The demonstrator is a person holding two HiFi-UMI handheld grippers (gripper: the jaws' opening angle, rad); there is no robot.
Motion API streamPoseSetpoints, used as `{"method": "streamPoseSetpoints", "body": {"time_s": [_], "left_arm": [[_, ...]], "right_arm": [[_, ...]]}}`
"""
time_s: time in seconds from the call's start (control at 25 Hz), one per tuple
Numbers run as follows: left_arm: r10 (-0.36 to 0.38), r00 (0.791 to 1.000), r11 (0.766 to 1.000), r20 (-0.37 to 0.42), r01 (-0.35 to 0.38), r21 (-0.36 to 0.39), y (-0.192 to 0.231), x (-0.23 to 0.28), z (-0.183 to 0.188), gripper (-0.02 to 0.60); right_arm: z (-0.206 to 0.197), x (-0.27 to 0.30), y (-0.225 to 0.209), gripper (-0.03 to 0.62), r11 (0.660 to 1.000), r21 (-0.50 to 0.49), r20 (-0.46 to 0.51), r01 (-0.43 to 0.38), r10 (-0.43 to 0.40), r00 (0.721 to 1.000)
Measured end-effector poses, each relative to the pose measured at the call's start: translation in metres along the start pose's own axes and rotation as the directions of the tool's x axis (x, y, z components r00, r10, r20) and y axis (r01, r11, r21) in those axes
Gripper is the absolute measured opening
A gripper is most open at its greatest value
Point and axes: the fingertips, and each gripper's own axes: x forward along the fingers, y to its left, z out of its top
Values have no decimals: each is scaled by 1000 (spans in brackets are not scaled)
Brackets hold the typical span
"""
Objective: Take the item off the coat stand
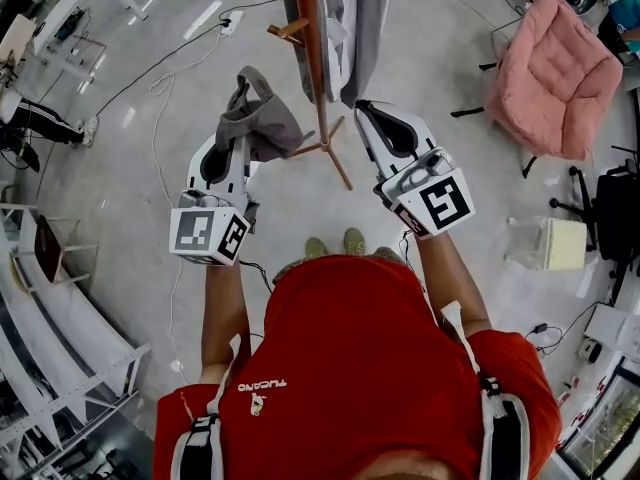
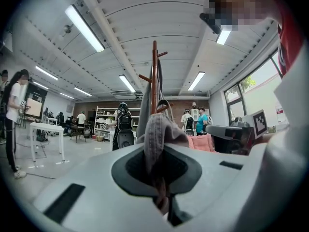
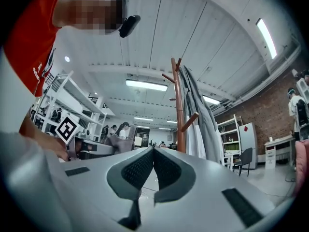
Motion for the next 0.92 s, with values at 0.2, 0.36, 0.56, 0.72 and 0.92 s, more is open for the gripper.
{"method": "streamPoseSetpoints", "body": {"time_s": [0.2,0.36,0.56,0.72,0.92], "left_arm": [[-14,1000,1000,7,14,-7,1,2,1,18],[-21,1000,1000,2,21,-11,2,4,-2,18],[-26,1000,1000,-3,26,-13,2,7,-5,18],[-28,1000,1000,-7,28,-13,1,11,-6,18],[-28,1000,1000,-11,28,-10,-2,21,-7,18]], "right_arm": [[-1,0,6,23,1000,-22,-10,-9,9,1000],[1,0,6,23,1000,-14,-1,-9,9,1000],[1,0,4,23,1000,-16,-1,-1,1,1000],[-1,1,0,23,1000,-7,-7,-2,2,1000],[-6,1,-11,23,1000,-6,-18,3,-3,1000]]}}
